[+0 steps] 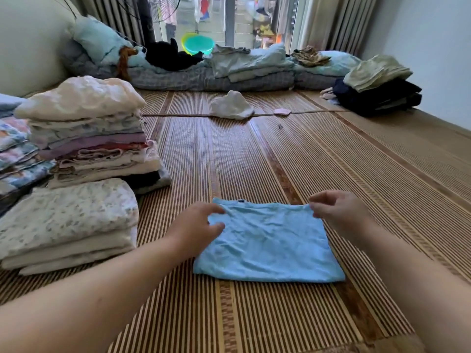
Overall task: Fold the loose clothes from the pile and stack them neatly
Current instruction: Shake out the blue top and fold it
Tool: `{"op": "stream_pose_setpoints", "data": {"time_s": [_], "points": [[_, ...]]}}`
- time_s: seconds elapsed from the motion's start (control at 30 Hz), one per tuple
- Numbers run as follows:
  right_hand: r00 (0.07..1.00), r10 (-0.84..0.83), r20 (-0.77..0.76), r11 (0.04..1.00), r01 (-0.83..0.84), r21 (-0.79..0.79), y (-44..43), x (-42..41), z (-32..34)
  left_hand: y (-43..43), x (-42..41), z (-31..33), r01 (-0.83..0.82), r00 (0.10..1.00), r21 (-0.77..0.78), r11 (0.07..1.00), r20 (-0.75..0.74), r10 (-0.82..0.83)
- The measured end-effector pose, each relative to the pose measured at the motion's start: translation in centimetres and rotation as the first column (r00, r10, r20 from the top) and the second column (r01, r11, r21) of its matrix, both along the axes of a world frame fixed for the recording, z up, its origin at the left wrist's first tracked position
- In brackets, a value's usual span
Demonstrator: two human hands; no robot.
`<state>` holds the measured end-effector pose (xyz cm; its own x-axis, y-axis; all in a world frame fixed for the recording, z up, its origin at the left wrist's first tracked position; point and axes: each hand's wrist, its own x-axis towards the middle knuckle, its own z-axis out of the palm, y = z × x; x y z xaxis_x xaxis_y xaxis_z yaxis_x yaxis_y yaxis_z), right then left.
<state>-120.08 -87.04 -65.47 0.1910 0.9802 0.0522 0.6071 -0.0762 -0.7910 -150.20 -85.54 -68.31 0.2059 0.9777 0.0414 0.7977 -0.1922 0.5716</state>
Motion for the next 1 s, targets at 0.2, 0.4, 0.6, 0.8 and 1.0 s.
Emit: {"op": "stream_pose_setpoints", "data": {"time_s": [0.2,0.4,0.6,0.8,1.0], "points": [[0.761,0.551,0.342,0.83,-0.458,-0.319,-7.1,-0.1,-1.6,-5.4,-2.9,-0.5,0.454,0.84,-0.153,0.878,-0.254,-0.479],[0.708,0.371,0.6,0.91,-0.406,-0.084,-9.7,1.9,-4.7,-5.8,-2.8,-1.4,0.376,0.827,-0.05,0.925,-0.433,-0.359],[0.908,0.223,0.354,0.971,-0.238,0.0,-9.8,0.8,-1.9,-6.4,-2.3,0.2,0.176,0.979,-0.027,0.984,-0.1,-0.178],[0.981,0.076,-0.18,0.996,-0.067,0.053,-8.9,-0.8,4.1,-6.6,-1.2,7.2,-0.095,0.951,-0.075,0.993,0.289,0.112],[0.816,0.016,-0.578,0.999,-0.04,-0.03,-10.8,-5.7,9.6,-8.9,2.3,13.8,0.081,0.728,-0.515,0.853,0.615,0.302]]}}
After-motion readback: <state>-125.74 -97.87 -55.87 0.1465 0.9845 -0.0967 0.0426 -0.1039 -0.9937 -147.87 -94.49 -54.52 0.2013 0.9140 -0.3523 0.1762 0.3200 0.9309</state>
